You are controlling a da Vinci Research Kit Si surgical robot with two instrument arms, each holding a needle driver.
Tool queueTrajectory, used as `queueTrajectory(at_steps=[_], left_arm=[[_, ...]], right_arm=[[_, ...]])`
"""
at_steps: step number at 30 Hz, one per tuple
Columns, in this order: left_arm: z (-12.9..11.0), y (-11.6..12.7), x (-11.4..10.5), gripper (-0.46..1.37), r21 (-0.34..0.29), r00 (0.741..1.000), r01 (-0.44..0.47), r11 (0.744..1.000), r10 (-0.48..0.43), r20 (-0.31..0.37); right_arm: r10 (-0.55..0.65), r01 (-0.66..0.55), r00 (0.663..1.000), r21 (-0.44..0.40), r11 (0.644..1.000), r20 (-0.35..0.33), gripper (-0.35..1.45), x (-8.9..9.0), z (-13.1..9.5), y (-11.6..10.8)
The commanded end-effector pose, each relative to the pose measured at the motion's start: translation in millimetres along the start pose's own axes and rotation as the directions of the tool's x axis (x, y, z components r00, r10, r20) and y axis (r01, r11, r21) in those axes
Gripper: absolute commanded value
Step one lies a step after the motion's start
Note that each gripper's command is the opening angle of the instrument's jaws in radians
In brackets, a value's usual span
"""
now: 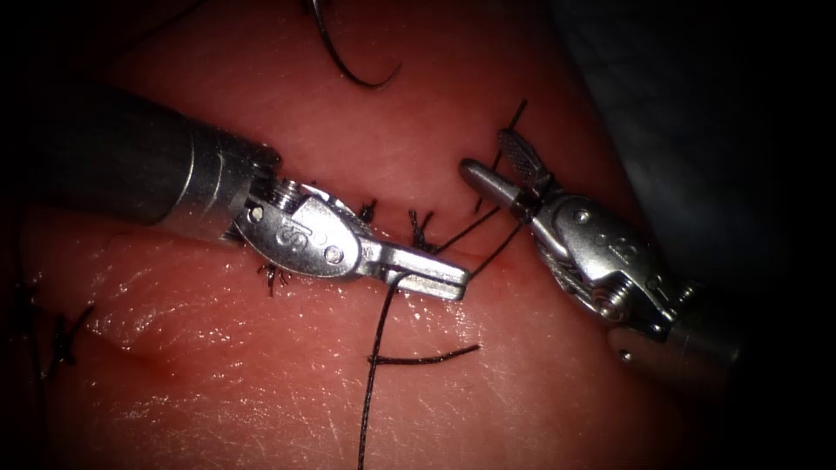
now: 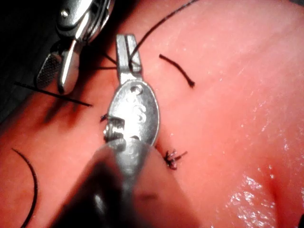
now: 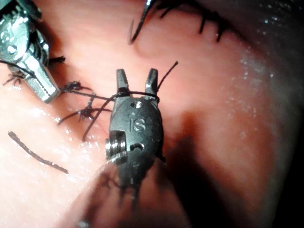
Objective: Wound Closure
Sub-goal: Wrap the suture twice counter-clockwise around the right gripper
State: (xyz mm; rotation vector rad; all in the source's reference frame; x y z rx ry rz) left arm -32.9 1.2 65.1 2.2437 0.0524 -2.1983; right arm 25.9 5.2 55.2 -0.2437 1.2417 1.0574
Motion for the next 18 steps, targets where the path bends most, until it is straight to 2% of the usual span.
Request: queueTrajectory(at_steps=[1,4,8,18], left_arm=[[-0.1,0.0,0.1,-0.35,-0.005,1.0,0.0,1.0,0.0,0.0],[-0.1,0.0,0.1,-0.35,-0.005,1.0,0.0,1.0,0.0,0.0],[-0.1,0.1,0.4,-0.35,-0.005,1.0,0.001,1.0,-0.001,0.0],[0.6,0.6,2.0,-0.35,-0.003,0.999,0.045,0.999,-0.045,0.0]], right_arm=[[0.001,-0.001,1.0,0.001,1.0,0.0,0.57,0.0,0.0,0.0],[0.001,-0.001,1.0,0.007,1.0,0.0,0.74,0.0,0.0,0.0],[0.001,-0.001,1.0,0.026,1.0,0.002,0.79,0.0,0.1,-0.1],[-0.021,0.018,0.999,0.066,0.998,0.041,0.76,-0.5,0.6,-1.3]])
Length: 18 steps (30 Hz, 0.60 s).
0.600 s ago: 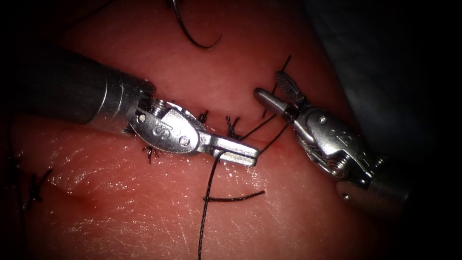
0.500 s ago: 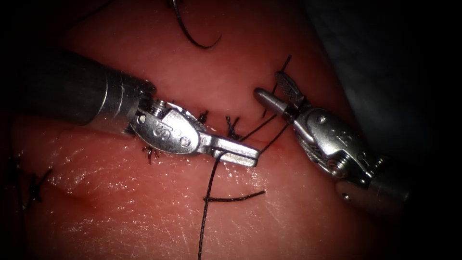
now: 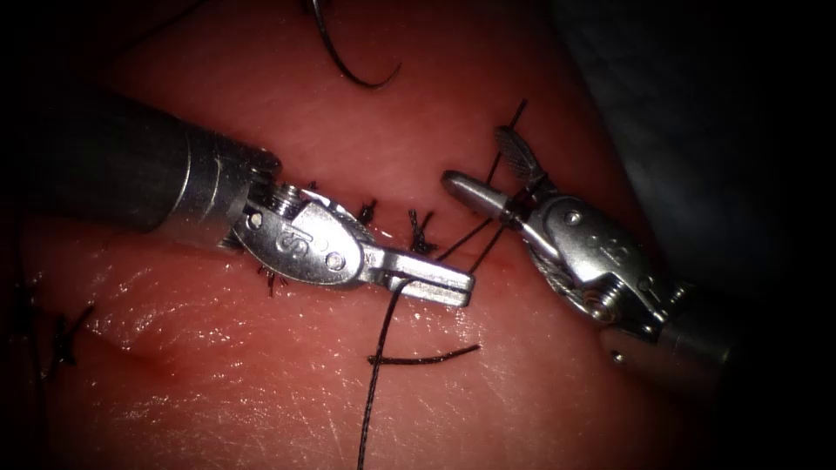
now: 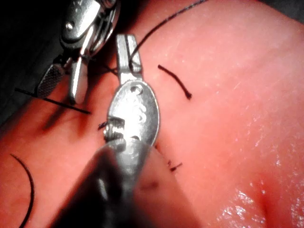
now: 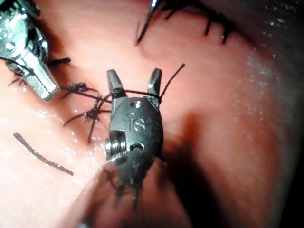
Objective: Wound Closure
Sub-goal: Wrap the suture twice counter-clockwise around the right gripper
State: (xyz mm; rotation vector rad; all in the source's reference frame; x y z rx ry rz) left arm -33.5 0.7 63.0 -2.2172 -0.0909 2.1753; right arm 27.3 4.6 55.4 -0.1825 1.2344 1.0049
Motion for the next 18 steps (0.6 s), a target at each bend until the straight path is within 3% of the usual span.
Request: queueTrajectory(at_steps=[1,9,14,18], left_arm=[[0.1,0.2,0.1,-0.35,-0.01,1.0,0.009,1.0,-0.009,0.0],[0.5,1.2,1.8,-0.35,-0.018,0.986,0.168,0.986,-0.168,-0.001],[0.4,0.0,3.2,-0.35,-0.021,0.959,0.284,0.959,-0.284,-0.004],[0.1,-1.5,4.3,-0.35,-0.046,0.937,0.346,0.937,-0.348,-0.019]], right_arm=[[-0.006,0.006,1.0,0.008,1.0,0.008,0.76,0.0,0.0,-0.1],[-0.029,0.02,0.996,0.109,0.994,0.079,0.73,-1.6,-0.5,-0.9],[-0.046,0.023,0.992,0.196,0.98,0.115,0.73,-2.7,-0.9,-1.3],[-0.06,0.03,0.993,0.269,0.963,0.105,0.82,-2.7,-0.9,-1.3]])
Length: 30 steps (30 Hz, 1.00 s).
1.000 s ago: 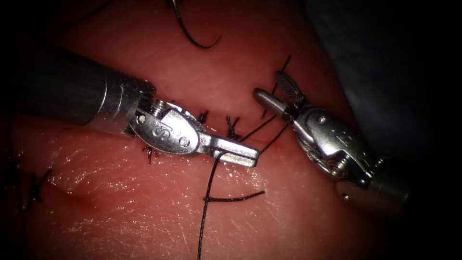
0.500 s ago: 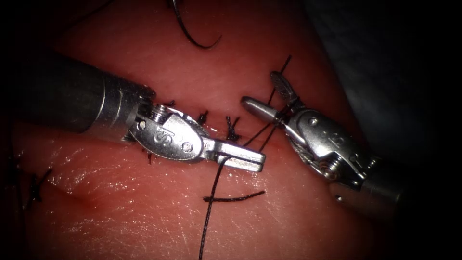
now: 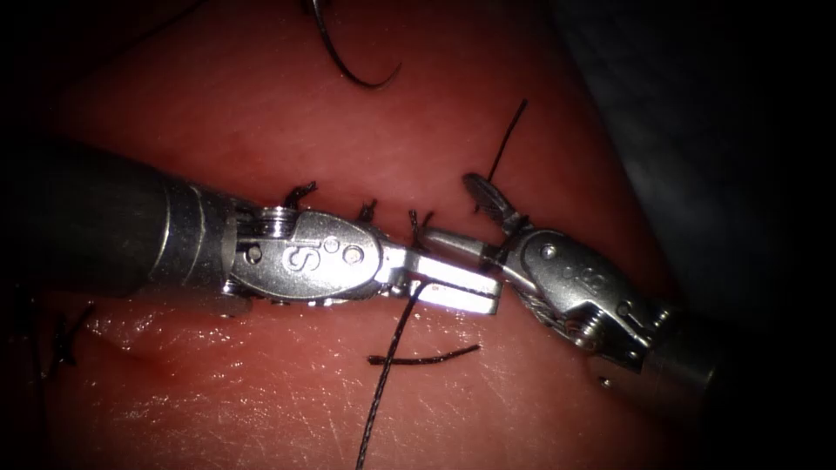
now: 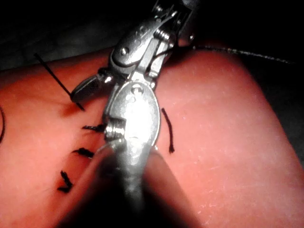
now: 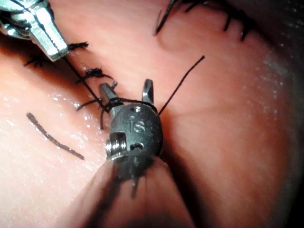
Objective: Wound Closure
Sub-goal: Wrap the suture twice counter-clockwise around the right gripper
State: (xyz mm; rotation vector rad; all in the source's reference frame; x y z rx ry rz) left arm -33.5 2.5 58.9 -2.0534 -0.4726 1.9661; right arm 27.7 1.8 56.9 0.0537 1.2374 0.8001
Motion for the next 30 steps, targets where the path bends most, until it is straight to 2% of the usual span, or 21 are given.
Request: queueTrajectory(at_steps=[1,6,12,15,25,30], left_arm=[[0.0,-0.2,0.3,-0.35,-0.021,1.0,0.006,1.0,-0.007,-0.003],[-0.4,-1.6,0.7,-0.35,-0.057,0.999,0.03,0.998,-0.031,-0.024],[-0.2,-3.8,-0.1,-0.35,-0.088,0.998,0.053,0.995,-0.055,-0.019],[0.1,-5.6,-1.1,-0.35,-0.126,0.997,0.071,0.989,-0.076,-0.032],[-0.3,-8.5,-3.3,-0.35,-0.168,0.997,0.057,0.984,-0.066,-0.051],[-0.3,-10.0,-4.2,-0.35,-0.178,0.996,0.052,0.983,-0.063,-0.057]], right_arm=[[-0.014,0.014,1.0,0.038,0.999,-0.006,0.84,0.0,0.0,-0.1],[-0.019,0.02,1.0,0.123,0.992,-0.014,0.95,-0.1,0.2,-0.7],[-0.025,0.03,0.999,0.228,0.973,-0.025,0.93,-0.2,0.8,-1.8],[-0.026,0.034,0.999,0.271,0.962,-0.03,0.93,-0.2,1.2,-2.3],[-0.041,0.055,0.998,0.353,0.934,-0.048,0.9,-0.3,1.3,-2.5],[-0.041,0.058,0.998,0.36,0.931,-0.055,0.9,-0.3,1.3,-2.7]])
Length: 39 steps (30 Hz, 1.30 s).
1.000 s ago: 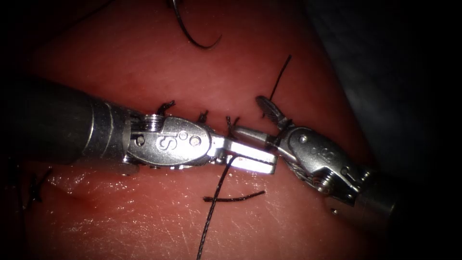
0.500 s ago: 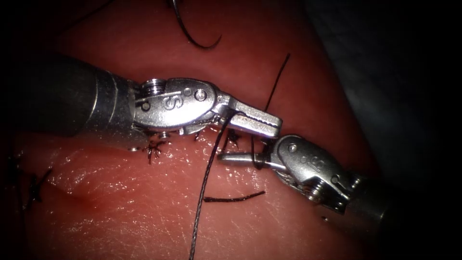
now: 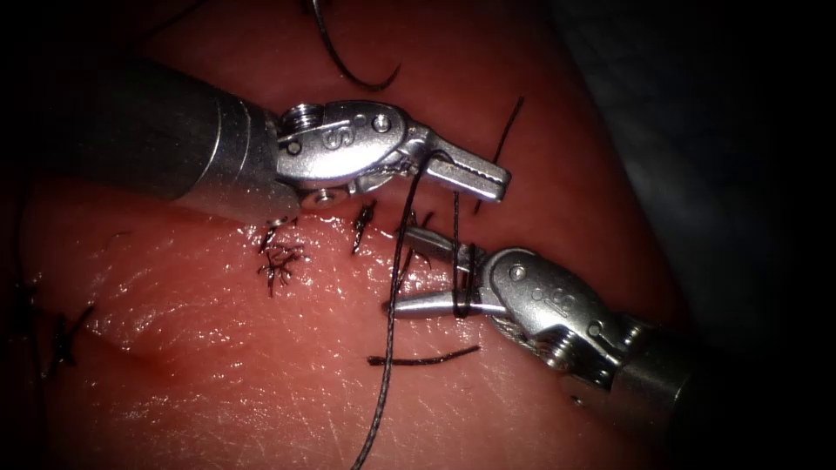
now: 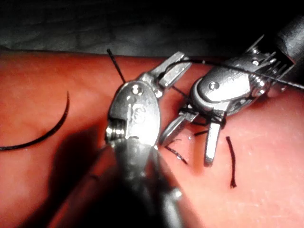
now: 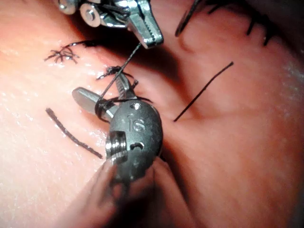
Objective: Wound Closure
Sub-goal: Wrap the suture twice counter-clockwise around the right gripper
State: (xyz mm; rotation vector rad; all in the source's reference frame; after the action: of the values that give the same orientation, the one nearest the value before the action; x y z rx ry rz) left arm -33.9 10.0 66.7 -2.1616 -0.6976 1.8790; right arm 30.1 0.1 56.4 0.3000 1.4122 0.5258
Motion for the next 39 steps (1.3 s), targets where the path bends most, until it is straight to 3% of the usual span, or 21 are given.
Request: queueTrajectory(at_steps=[1,7,20,31,32,33,34,39], left_arm=[[-0.1,-0.3,-0.2,-0.35,-0.015,1.0,-0.005,1.0,0.005,-0.002],[-1.0,-1.9,-1.5,-0.35,-0.031,0.998,-0.059,0.998,0.058,-0.008],[-3.4,-3.4,-5.7,-0.35,-0.058,0.978,-0.21,0.976,0.21,-0.01],[-3.7,-1.6,-5.2,-0.35,-0.063,0.94,-0.34,0.938,0.34,-0.02],[-3.8,-1.3,-5.1,-0.3,-0.062,0.936,-0.351,0.934,0.351,-0.02],[-4.0,-1.1,-4.9,-0.11,-0.057,0.93,-0.367,0.928,0.367,-0.017],[-4.1,-0.9,-4.8,-0.1,-0.049,0.926,-0.378,0.925,0.378,-0.01],[-4.7,-0.2,-4.8,-0.32,-0.014,0.911,-0.41,0.912,0.411,0.024]], right_arm=[[0.0,0.0,1.0,0.01,1.0,-0.003,0.9,0.0,0.0,-0.1],[0.001,-0.001,0.999,0.008,1.0,-0.036,0.84,0.0,0.0,-0.2],[0.079,-0.062,0.963,0.076,0.995,-0.256,0.75,0.6,-0.1,-0.6],[0.18,-0.155,0.901,0.096,0.983,-0.394,0.71,1.1,-0.7,-0.3],[0.182,-0.16,0.897,0.089,0.983,-0.402,0.72,1.2,-0.8,-0.2],[0.185,-0.164,0.893,0.086,0.983,-0.409,0.71,1.4,-1.1,-0.1],[0.186,-0.166,0.892,0.084,0.983,-0.412,0.72,1.5,-1.2,0.0],[0.192,-0.18,0.885,0.068,0.981,-0.424,0.69,1.8,-2.2,0.3]])
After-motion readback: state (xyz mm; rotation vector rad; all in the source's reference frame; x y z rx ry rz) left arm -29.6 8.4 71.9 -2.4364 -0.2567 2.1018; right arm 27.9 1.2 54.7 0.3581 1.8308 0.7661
